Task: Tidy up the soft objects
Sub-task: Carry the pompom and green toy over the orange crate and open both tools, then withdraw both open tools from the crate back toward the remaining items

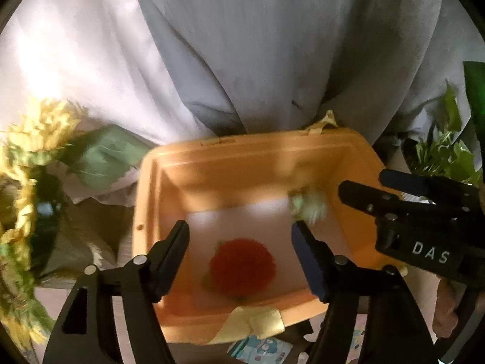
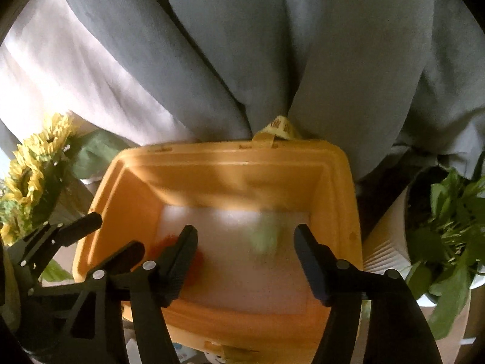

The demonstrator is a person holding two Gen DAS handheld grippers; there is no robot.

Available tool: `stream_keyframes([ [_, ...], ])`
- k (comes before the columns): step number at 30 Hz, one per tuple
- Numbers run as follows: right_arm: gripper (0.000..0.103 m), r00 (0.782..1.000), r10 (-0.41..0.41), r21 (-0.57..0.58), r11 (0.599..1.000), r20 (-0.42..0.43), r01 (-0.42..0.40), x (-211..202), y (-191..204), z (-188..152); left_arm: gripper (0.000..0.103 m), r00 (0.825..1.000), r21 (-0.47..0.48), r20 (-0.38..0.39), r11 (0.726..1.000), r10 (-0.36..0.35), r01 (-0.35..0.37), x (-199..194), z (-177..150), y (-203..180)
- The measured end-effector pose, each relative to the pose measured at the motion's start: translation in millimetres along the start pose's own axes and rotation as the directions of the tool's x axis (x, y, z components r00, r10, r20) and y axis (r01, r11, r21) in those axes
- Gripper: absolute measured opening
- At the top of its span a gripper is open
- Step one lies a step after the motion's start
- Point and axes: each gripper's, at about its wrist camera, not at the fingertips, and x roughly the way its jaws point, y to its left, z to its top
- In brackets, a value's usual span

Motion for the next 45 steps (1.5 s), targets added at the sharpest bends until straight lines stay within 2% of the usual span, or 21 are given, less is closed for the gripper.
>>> stream_keyframes([
  [6,0.067,0.993,-0.051,-0.012,0.999,0.111,0.052,-38.4,6.7,-6.6,0.089,0.991,0.017,0.115,0.998,0.064,-0.066,-37.7,-14.4,-3.4],
  [12,0.067,0.974,-0.063,-0.046,0.996,0.22,0.075,-79.3,20.3,-28.6,0.09,0.978,0.006,0.184,0.995,0.097,-0.1,-74.5,-36.7,-4.4],
  [16,0.067,0.959,-0.06,-0.039,0.997,0.276,0.073,-106.1,25.7,-45.3,0.097,0.965,-0.041,0.233,0.993,0.117,-0.11,-102.9,-50.1,-1.2],
  [19,0.067,0.951,-0.048,-0.03,0.998,0.304,0.06,-121.3,31.3,-55.4,0.098,0.954,-0.041,0.27,0.992,0.129,-0.122,-121.0,-61.8,0.3],
  [24,0.067,0.943,-0.032,-0.04,0.998,0.333,0.048,-141.2,41.6,-79.3,0.098,0.931,-0.022,0.325,0.986,0.163,-0.165,-146.1,-88.3,-1.2],
  [31,0.067,0.94,-0.011,-0.054,0.998,0.34,0.032,-151.8,53.4,-116.4,0.098,0.927,-0.035,0.333,0.985,0.173,-0.172,-160.4,-128.5,-2.5],
  [38,0.067,0.941,-0.028,-0.053,0.997,0.337,0.049,-147.4,54.6,-157.2,0.098,0.912,-0.045,0.358,0.98,0.198,-0.195,-165.3,-167.0,-7.1],
  [45,0.067,0.941,-0.06,-0.084,0.992,0.332,0.093,-139.8,53.8,-189.3,0.098,0.921,-0.055,0.338,0.98,0.196,-0.189,-156.8,-200.2,-9.7],
])
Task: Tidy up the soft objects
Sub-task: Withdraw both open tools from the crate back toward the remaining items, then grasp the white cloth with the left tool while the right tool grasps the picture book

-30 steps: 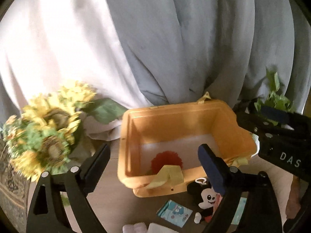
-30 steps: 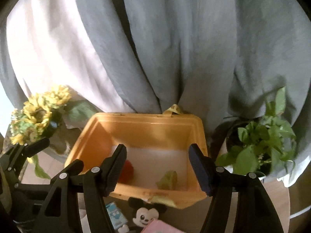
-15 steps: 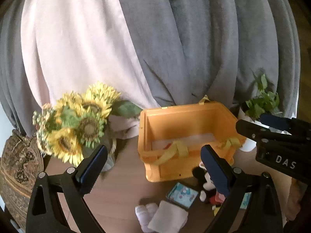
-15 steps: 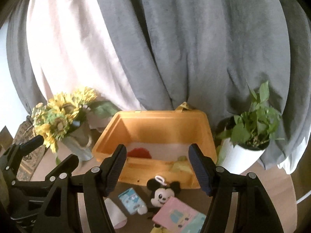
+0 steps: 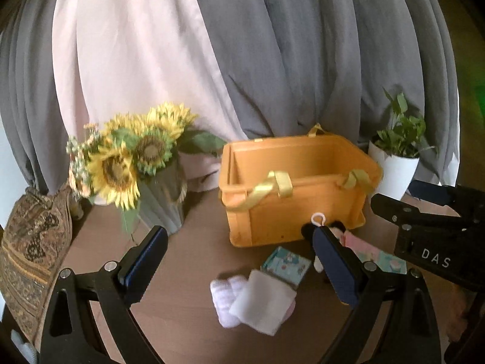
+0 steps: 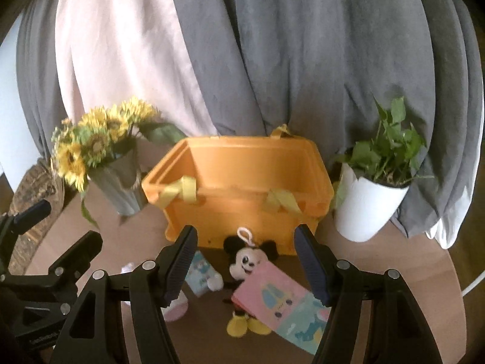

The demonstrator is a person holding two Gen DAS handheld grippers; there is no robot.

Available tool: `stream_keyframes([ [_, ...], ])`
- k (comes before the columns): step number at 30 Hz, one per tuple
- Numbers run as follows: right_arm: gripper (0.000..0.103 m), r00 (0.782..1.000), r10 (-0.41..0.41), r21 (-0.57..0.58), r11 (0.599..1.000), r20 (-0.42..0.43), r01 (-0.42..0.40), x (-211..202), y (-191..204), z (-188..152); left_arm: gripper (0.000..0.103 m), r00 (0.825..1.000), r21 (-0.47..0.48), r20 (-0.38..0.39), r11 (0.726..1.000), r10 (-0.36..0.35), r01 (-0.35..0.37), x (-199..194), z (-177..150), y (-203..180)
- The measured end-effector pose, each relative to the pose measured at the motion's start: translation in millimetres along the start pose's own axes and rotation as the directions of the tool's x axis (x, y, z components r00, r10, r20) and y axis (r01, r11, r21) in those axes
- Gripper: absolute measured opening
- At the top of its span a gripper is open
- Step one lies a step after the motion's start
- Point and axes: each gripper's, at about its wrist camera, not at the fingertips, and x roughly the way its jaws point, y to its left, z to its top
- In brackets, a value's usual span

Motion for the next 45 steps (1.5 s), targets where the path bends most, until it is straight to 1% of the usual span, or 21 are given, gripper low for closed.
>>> stream_keyframes([
  [4,0.067,1.0,0.005,-0.005,1.0,-0.027,-0.005,3.1,0.3,-17.5,0.098,1.0,-0.007,-0.018,1.0,-0.005,0.005,-1.4,-18.9,-0.9],
  [6,0.067,0.999,-0.011,-0.016,1.0,-0.033,0.01,3.1,2.0,-26.1,0.098,1.0,-0.01,-0.029,1.0,-0.007,0.007,-1.6,-28.1,-0.2],
  [9,0.067,0.999,-0.023,-0.036,0.999,-0.046,0.021,3.9,6.3,-39.6,0.098,0.999,-0.039,-0.031,0.999,-0.01,0.009,-3.4,-39.6,2.2],
  [12,0.067,0.997,-0.036,-0.052,0.998,-0.07,0.032,7.9,9.3,-50.9,0.098,0.999,-0.034,-0.034,0.999,0.003,-0.004,0.4,-47.9,3.0],
  [17,0.067,0.992,-0.054,-0.071,0.996,-0.116,0.046,21.6,12.9,-63.0,0.098,0.994,-0.059,-0.101,0.998,-0.033,0.027,19.0,-58.8,6.4],
  [20,0.067,0.989,-0.066,-0.076,0.995,-0.135,0.056,30.1,14.6,-65.7,0.095,0.988,-0.091,-0.143,0.995,-0.057,0.044,29.5,-66.0,8.4],
  [24,0.067,0.985,-0.077,-0.083,0.995,-0.155,0.064,41.5,15.9,-69.3,0.087,0.972,-0.16,-0.214,0.985,-0.101,0.067,44.1,-77.0,11.4],
  [28,0.067,0.983,-0.097,-0.12,0.99,-0.159,0.078,50.5,19.7,-72.9,0.078,0.946,-0.233,-0.287,0.969,-0.153,0.086,58.7,-91.2,15.3],
  [29,0.067,0.982,-0.105,-0.13,0.988,-0.157,0.085,52.6,20.6,-74.3,0.075,0.94,-0.246,-0.301,0.965,-0.163,0.089,61.8,-93.9,15.7],
  [36,0.067,0.979,-0.12,-0.191,0.978,-0.166,0.087,72.7,27.9,-84.1,0.06,0.903,-0.304,-0.373,0.948,-0.211,0.096,81.5,-106.5,15.9],
  [39,0.067,0.979,-0.122,-0.205,0.975,-0.165,0.087,79.0,28.9,-86.4,0.058,0.888,-0.321,-0.394,0.941,-0.236,0.107,89.0,-110.2,14.7],
  [41,0.066,0.977,-0.12,-0.208,0.975,-0.174,0.083,83.6,28.8,-88.0,0.058,0.882,-0.327,-0.404,0.939,-0.244,0.111,93.6,-111.3,14.0],
  [45,0.064,0.974,-0.12,-0.202,0.976,-0.193,0.08,93.6,26.1,-90.0,0.058,0.876,-0.334,-0.407,0.935,-0.257,0.119,100.4,-111.0,12.3],
])
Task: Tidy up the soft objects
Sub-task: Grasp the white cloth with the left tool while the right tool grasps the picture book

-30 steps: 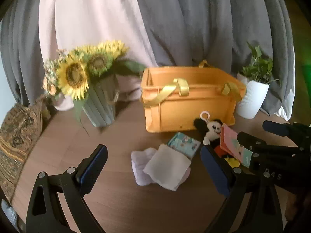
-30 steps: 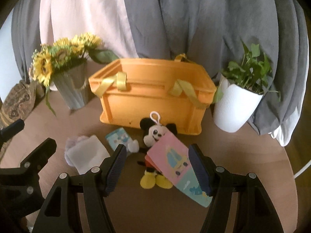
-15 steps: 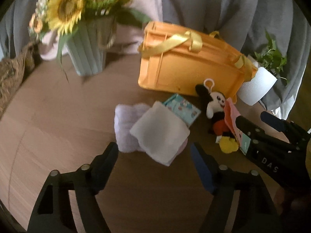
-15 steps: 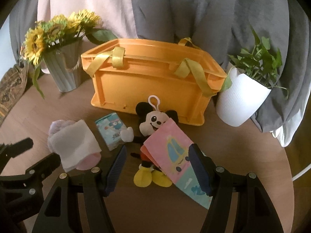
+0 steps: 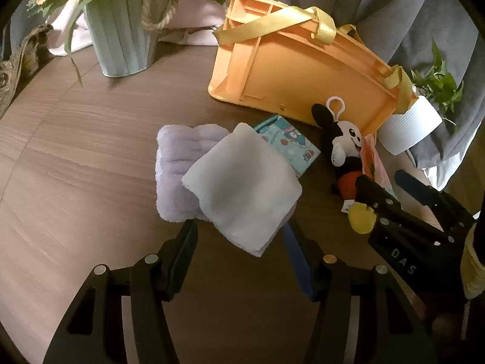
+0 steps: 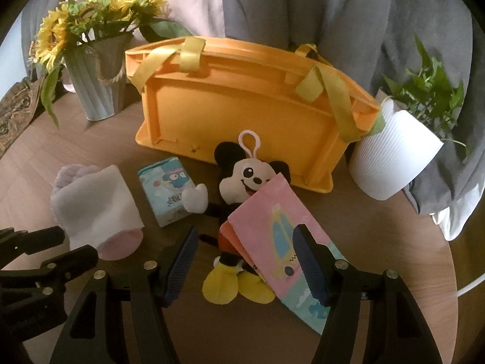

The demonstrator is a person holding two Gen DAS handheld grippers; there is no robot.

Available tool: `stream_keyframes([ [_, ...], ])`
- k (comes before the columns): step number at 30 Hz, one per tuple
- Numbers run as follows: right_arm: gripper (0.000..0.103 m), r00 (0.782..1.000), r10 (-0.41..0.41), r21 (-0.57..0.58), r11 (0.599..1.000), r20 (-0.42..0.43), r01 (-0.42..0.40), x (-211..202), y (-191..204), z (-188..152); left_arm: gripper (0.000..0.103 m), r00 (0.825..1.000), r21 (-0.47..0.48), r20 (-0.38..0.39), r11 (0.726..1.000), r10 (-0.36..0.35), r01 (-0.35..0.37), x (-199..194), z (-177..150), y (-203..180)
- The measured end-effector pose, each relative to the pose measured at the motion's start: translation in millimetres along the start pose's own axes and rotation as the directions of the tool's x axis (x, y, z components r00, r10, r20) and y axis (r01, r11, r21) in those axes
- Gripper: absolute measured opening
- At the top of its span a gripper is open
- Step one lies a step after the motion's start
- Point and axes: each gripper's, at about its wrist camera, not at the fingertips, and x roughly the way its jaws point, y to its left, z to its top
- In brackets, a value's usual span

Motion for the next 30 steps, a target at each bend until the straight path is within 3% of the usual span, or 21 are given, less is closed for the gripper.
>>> stream_keyframes([
  [7,0.057,1.0,0.009,0.007,1.0,-0.021,-0.009,12.6,-1.3,0.4,0.056,1.0,-0.012,-0.011,1.0,-0.006,0.006,7.3,2.7,0.2],
  [13,0.051,0.999,0.013,0.02,1.0,-0.034,-0.012,18.5,-4.8,0.6,0.044,1.0,0.016,0.017,1.0,0.013,-0.013,2.2,3.9,-6.4],
  [20,0.042,1.0,0.019,0.047,0.999,-0.015,-0.018,17.0,-11.6,2.7,0.043,0.998,0.051,0.059,0.998,0.027,-0.03,-3.3,9.9,-12.6],
  [22,0.033,1.0,0.021,0.058,0.998,-0.019,-0.02,17.3,-14.1,3.2,0.043,0.998,0.045,0.064,0.999,0.021,-0.024,-3.1,11.6,-12.3],
  [25,0.031,1.0,0.028,0.074,0.997,-0.012,-0.027,14.5,-16.9,3.6,0.043,0.997,0.042,0.072,0.999,0.006,-0.009,-1.2,14.3,-12.8],
  [28,0.021,0.999,0.034,0.089,0.995,-0.008,-0.034,13.2,-19.5,3.5,0.043,0.997,0.038,0.079,0.999,-0.005,0.002,1.0,18.0,-13.7],
  [30,0.015,0.999,0.035,0.097,0.995,-0.012,-0.034,14.1,-21.5,3.3,0.031,0.996,0.044,0.089,0.999,-0.002,-0.002,1.7,18.8,-15.4],
])
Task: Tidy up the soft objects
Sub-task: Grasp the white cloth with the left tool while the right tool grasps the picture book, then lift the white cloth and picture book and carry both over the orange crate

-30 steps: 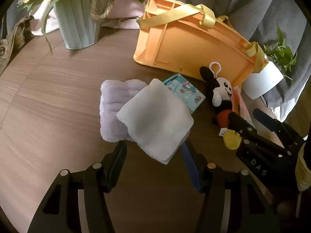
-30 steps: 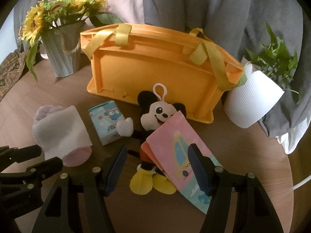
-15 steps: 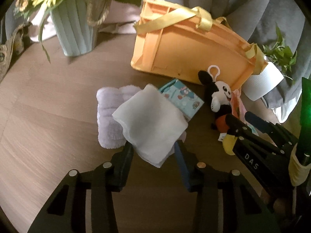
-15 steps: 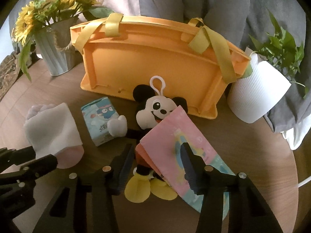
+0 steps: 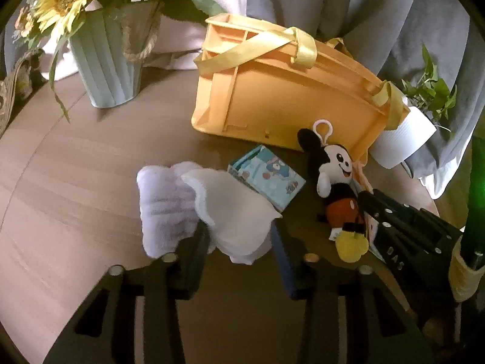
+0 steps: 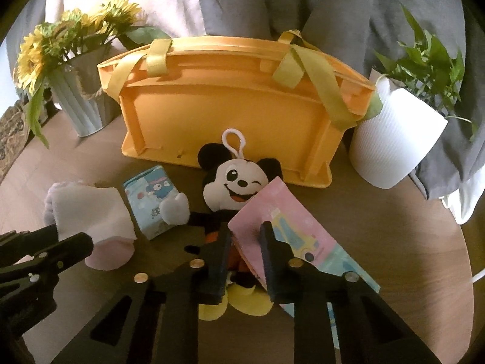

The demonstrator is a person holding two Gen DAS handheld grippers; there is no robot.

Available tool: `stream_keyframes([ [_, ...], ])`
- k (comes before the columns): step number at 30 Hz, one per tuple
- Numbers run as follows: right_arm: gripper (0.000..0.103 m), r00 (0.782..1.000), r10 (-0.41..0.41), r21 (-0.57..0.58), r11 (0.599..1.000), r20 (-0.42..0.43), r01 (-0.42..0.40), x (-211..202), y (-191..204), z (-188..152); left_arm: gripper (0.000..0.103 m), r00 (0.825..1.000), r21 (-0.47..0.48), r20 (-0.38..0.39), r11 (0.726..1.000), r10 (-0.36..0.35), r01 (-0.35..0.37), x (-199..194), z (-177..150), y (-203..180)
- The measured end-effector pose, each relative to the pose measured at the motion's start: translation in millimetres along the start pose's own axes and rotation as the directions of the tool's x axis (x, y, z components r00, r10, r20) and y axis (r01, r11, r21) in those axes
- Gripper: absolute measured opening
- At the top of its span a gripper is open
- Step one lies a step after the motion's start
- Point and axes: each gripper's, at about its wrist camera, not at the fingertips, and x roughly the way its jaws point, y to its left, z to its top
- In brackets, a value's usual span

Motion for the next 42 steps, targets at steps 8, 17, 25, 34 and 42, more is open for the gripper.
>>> stream_keyframes([
  [8,0.008,0.999,-0.007,0.027,1.0,0.037,0.006,-12.4,-10.4,5.8,0.009,0.999,0.051,0.048,0.999,-0.006,0.004,-7.6,4.7,-11.0],
  [17,0.008,0.996,-0.021,0.04,0.999,0.09,0.018,-36.4,-17.6,8.5,0.007,0.991,0.121,0.133,0.993,-0.005,-0.011,-32.3,11.5,-27.7],
  [25,0.008,0.986,-0.034,0.069,0.997,0.161,0.024,-62.9,-28.0,12.4,0.007,0.978,0.168,0.205,0.986,-0.024,-0.011,-56.7,22.2,-44.1],
  [34,0.008,0.963,0.008,0.075,0.997,0.27,-0.03,-103.9,-34.7,27.3,0.007,0.95,0.206,0.304,0.978,-0.072,0.008,-92.4,41.8,-61.0],
  [42,0.008,0.931,0.128,0.104,0.979,0.342,-0.173,-134.7,-45.2,54.8,0.007,0.925,0.216,0.362,0.976,-0.114,0.036,-120.4,68.7,-73.2],
])
